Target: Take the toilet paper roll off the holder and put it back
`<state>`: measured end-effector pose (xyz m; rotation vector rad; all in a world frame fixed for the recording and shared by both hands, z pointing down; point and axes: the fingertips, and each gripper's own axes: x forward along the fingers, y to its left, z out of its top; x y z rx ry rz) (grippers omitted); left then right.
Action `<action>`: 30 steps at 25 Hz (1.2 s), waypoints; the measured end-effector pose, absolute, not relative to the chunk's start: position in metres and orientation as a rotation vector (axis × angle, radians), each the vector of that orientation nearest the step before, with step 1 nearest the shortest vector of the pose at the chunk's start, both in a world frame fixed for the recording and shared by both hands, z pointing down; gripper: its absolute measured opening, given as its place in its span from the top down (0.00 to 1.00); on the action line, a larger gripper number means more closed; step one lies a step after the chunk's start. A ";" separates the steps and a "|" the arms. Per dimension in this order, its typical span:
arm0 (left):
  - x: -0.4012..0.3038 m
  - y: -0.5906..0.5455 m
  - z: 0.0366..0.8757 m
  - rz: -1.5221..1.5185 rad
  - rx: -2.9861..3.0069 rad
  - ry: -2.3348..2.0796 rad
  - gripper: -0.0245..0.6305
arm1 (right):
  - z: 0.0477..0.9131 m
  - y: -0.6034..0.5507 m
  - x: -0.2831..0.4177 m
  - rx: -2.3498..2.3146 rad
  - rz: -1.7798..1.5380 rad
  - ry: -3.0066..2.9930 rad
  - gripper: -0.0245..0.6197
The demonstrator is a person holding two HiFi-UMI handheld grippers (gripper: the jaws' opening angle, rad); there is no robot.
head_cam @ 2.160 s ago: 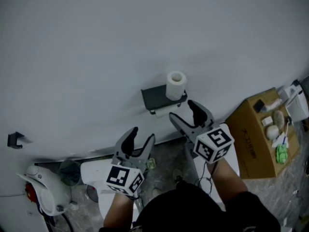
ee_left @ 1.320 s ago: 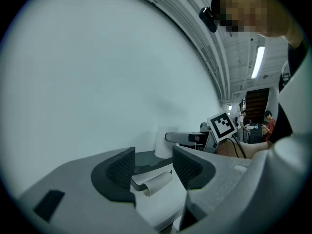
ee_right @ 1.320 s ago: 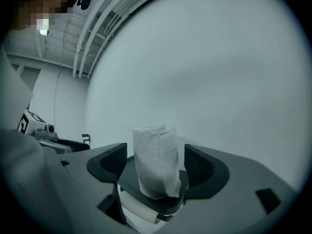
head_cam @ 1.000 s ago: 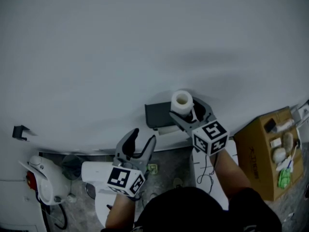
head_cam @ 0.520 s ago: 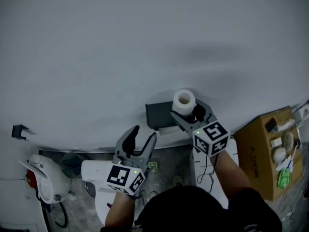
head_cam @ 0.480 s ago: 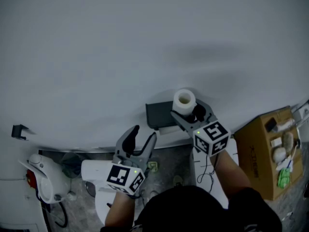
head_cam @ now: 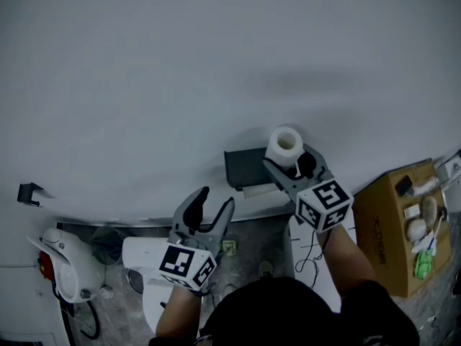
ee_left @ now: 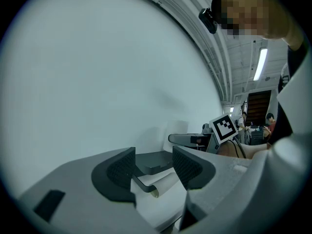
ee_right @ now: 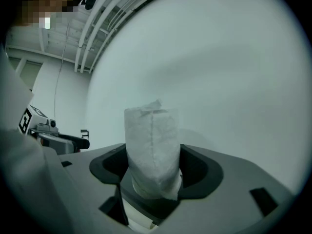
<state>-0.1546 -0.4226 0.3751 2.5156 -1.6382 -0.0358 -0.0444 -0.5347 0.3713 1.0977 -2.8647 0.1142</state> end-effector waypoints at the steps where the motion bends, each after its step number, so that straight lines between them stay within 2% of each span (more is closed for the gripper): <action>1: -0.155 -0.419 0.375 -0.038 2.517 -1.636 0.62 | 0.368 -0.531 -0.044 1.105 0.107 -2.867 0.48; 15: -0.180 -0.360 0.369 -0.094 2.550 -1.580 0.64 | 0.352 -0.454 -0.072 1.115 0.077 -2.889 0.48; 21: -0.192 -0.323 0.362 -0.144 2.573 -1.546 0.78 | 0.351 -0.410 -0.086 1.127 0.085 -2.874 0.48; 25: -0.199 -0.299 0.362 -0.144 2.594 -1.510 0.94 | 0.354 -0.382 -0.094 1.147 0.093 -2.867 0.48; 30: -0.204 -0.266 0.365 -0.138 2.632 -1.446 0.96 | 0.354 -0.342 -0.098 1.196 0.082 -2.843 0.48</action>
